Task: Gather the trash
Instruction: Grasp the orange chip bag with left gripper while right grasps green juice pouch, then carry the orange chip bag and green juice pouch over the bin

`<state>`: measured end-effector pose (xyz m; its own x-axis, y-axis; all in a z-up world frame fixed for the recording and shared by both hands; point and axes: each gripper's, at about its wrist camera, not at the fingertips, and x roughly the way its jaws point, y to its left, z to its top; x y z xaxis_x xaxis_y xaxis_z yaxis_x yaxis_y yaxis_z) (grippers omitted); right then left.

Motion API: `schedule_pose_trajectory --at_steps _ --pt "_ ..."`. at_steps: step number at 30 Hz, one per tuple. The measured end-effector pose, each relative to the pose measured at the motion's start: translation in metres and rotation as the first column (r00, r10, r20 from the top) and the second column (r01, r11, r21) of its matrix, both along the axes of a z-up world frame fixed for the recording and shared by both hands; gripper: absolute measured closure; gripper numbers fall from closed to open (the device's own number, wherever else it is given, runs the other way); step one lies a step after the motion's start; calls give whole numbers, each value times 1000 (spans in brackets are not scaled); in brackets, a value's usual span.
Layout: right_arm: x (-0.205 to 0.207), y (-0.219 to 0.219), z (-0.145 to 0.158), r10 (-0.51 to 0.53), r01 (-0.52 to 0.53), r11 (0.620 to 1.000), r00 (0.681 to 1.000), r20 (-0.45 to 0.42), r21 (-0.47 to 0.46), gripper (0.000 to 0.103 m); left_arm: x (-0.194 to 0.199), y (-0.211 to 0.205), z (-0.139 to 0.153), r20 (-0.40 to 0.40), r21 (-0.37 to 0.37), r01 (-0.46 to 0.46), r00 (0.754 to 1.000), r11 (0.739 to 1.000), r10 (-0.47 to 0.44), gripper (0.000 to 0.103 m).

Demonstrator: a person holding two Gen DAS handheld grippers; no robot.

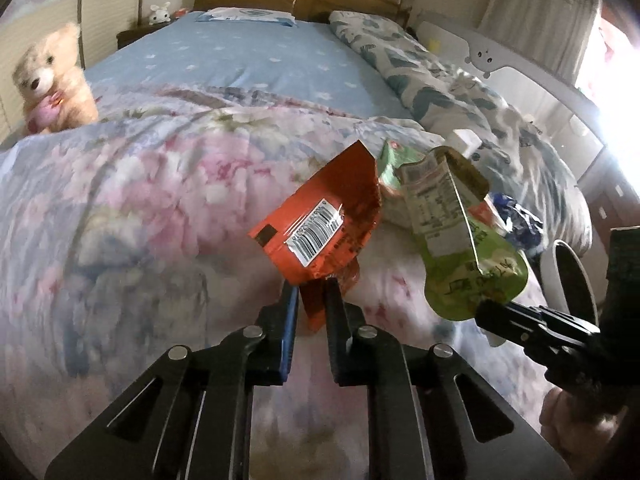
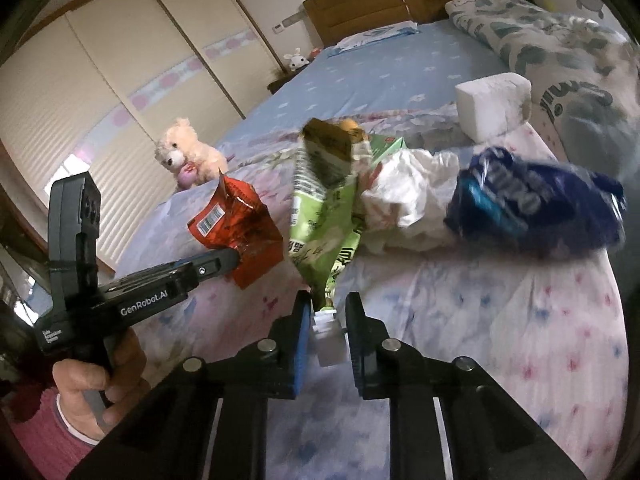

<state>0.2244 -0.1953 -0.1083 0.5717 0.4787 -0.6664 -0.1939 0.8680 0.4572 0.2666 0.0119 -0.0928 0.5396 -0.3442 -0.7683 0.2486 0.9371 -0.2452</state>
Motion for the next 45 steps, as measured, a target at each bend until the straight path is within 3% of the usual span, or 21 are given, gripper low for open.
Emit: schedule_pose_trajectory --at_steps 5,7,8,9,11,12,17,20,21,30,45 --pt "-20 3 3 17 -17 1000 1000 -12 -19 85 -25 9 -3 -23 -43 -20 1000 999 19 91" --pt "-24 4 2 6 -6 999 1000 -11 -34 81 -33 13 -3 -31 -59 -30 999 998 28 91" --pt "-24 4 0 1 -1 1000 1000 -14 -32 73 -36 14 -3 -33 -64 -33 999 997 31 91" --pt "-23 4 0 -4 3 1000 1000 -18 -23 56 -40 15 -3 -35 -68 -36 999 997 34 91" --pt "-18 6 1 -26 26 999 1000 -6 -36 37 -46 17 -2 -37 -73 -39 999 997 37 91" --pt "-15 8 1 -30 30 998 1000 1 -46 35 -49 17 -2 -39 -73 -38 999 997 35 91" --pt "3 13 -8 -57 55 996 998 -22 -65 39 -61 18 0 -37 -74 -39 999 997 37 91" --pt "1 12 -7 -67 66 997 997 -27 -50 73 -68 16 4 -32 -79 -36 999 996 34 91" --pt "-2 12 -7 -69 67 997 997 -25 -44 75 -70 15 5 -28 -79 -33 999 996 31 91" --pt "-54 -4 16 -80 80 997 996 38 -14 75 -93 -11 18 -10 -95 20 1000 995 -21 91" --pt "-127 -78 27 -229 230 973 972 52 -15 75 -122 -88 32 10 -96 171 985 981 -171 91"
